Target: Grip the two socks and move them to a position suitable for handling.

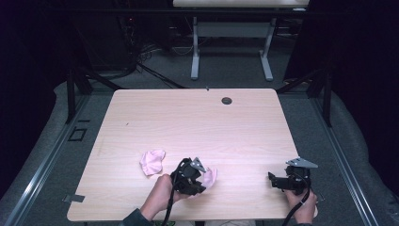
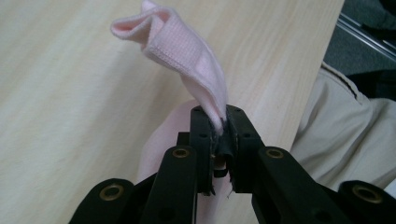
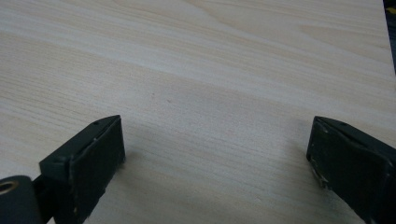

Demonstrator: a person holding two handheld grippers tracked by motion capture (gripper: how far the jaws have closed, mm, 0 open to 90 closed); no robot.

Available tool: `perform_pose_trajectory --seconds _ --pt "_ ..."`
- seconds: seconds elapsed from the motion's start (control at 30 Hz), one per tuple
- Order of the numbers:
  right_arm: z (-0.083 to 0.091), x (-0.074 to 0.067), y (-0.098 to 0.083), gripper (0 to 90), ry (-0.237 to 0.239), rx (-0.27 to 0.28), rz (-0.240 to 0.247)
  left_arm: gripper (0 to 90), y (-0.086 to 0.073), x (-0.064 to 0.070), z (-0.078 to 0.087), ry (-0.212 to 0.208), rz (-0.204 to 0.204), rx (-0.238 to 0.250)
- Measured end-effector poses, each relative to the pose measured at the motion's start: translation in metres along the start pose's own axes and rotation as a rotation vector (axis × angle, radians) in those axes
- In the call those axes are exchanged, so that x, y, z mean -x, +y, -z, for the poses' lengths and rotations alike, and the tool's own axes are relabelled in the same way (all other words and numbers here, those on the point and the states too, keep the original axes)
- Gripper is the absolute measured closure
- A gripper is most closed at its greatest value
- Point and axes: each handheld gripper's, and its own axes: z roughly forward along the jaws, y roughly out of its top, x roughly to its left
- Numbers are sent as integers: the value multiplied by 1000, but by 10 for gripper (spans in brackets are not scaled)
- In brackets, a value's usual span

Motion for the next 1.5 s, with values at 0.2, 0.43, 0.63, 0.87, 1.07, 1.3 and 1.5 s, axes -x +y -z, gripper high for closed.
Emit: perform_pose_trajectory --seconds 0.2,0.43,0.63,0.87,1.07,1.3,1.5 --pt "0 0 0 37 -1 2 -2 823 0 9 -30 -56 -28 -73" --pt "0 0 0 37 -1 2 -1 554 -1 9 -31 -50 -26 -85" --pt "0 0 0 38 -2 2 -2 257 -6 -1 -5 -14 6 -32" --pt "0 0 0 39 -5 4 -2 116 -24 -29 31 61 84 23" --pt "0 0 0 39 -3 2 -3 21 -46 -71 61 125 198 53" --pt "0 0 0 40 -3 3 -3 0 -66 -108 76 189 321 57" --pt "0 0 0 40 -3 3 -3 12 -72 -133 74 277 381 -2"
